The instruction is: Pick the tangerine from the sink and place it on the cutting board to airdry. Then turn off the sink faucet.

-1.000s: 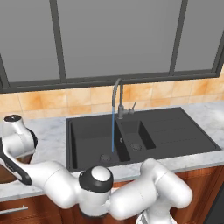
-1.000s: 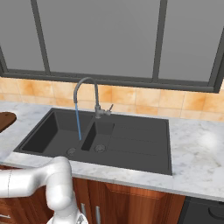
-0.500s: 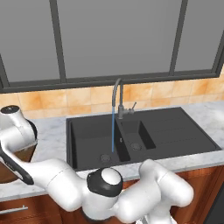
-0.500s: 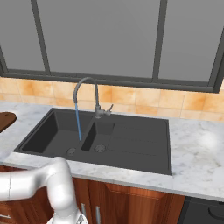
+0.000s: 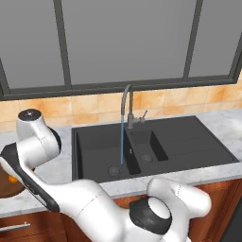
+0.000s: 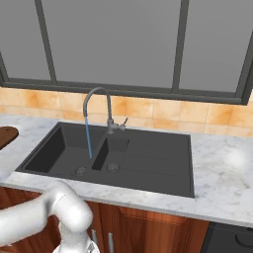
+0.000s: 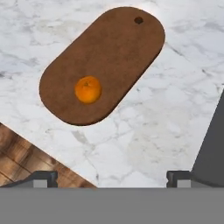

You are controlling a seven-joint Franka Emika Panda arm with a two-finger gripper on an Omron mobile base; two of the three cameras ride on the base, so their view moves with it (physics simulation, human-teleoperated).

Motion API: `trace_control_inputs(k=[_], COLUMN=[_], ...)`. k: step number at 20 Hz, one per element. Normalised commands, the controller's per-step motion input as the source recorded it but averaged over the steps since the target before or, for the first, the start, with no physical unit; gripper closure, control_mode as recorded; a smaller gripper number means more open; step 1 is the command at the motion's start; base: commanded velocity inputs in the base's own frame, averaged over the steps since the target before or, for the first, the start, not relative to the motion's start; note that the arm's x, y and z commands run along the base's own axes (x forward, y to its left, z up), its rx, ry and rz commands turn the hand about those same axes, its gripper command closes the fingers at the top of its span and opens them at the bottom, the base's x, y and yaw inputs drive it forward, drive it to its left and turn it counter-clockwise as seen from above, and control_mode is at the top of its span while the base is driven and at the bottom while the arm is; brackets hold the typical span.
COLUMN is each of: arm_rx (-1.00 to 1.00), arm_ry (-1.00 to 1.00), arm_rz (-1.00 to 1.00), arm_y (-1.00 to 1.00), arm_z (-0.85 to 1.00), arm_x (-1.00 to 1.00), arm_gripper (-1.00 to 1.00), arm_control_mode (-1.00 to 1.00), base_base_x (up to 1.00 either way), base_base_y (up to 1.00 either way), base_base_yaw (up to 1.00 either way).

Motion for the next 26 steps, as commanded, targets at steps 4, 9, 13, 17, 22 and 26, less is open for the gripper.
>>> trace_control_inputs(k=[4, 9, 13, 17, 22, 26], arm_rx=[0.08, 0.09, 0.20, 0.32, 0.32, 0.05], arm_ry=[-0.14, -0.12, 0.09, 0.12, -0.03, -0.14], arm_rz=[0.01, 0.01, -0.07, -0.19, -0.12, 0.01], arm_y=[-0.75, -0.83, -0.69, -0.92, -0.82, -0.07], arm_z=[0.45, 0.45, 0.54, 0.15, 0.02, 0.00], arm_x=[-0.67, -0.68, -0.36, -0.29, -0.54, -0.55], arm_gripper=[-1.00, -1.00, -1.00, -1.00, -1.00, -1.00], arm_control_mode=[-1.00, -1.00, -1.00, -1.00, -1.00, -1.00], base_base_x=[0.00, 0.00, 0.00, 0.00, 0.00, 0.00], base_base_y=[0.00, 0.00, 0.00, 0.00, 0.00, 0.00], base_base_yaw=[0.00, 0.00, 0.00, 0.00, 0.00, 0.00])
